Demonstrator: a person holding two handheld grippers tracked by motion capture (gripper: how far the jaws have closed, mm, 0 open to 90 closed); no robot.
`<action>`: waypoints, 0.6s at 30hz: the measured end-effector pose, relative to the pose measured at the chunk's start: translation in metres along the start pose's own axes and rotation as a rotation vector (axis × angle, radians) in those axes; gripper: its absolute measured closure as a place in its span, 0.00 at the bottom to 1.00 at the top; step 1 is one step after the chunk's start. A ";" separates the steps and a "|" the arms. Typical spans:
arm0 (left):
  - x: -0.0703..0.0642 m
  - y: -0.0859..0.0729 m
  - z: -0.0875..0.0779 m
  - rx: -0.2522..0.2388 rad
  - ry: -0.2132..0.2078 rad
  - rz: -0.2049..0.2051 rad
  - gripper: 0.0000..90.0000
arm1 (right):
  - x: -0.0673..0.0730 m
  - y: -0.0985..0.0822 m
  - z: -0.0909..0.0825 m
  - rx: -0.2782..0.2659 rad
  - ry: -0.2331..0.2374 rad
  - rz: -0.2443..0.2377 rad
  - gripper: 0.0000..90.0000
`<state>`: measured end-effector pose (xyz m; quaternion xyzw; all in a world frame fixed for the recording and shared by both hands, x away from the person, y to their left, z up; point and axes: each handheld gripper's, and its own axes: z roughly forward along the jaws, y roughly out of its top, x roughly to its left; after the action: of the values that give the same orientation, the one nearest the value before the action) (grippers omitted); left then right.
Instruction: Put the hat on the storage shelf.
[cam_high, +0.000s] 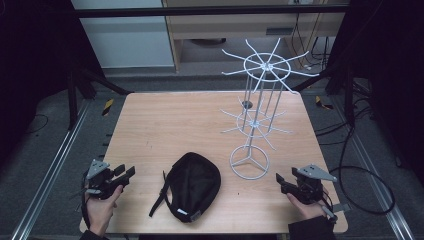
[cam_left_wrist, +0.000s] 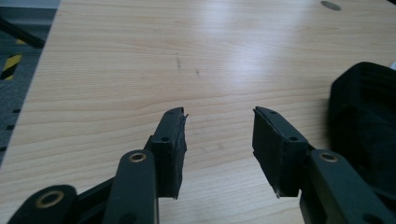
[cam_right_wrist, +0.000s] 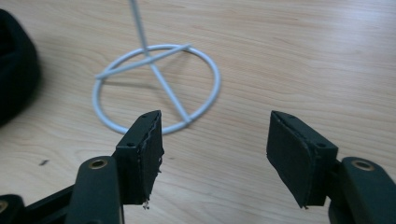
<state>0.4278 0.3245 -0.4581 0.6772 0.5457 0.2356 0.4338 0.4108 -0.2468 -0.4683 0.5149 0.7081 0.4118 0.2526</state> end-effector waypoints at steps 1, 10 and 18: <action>0.000 0.000 0.000 0.000 0.000 0.000 0.60 | 0.000 0.000 0.000 0.000 0.000 0.000 0.41; -0.024 0.001 -0.001 0.000 -0.055 0.064 0.57 | 0.040 0.009 0.001 0.012 0.122 -0.062 0.50; -0.038 0.003 0.001 -0.009 -0.072 0.094 0.58 | 0.073 0.016 0.012 0.036 0.219 -0.097 0.50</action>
<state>0.4194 0.2886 -0.4502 0.7081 0.4964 0.2334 0.4447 0.4039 -0.1723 -0.4564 0.4366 0.7627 0.4402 0.1842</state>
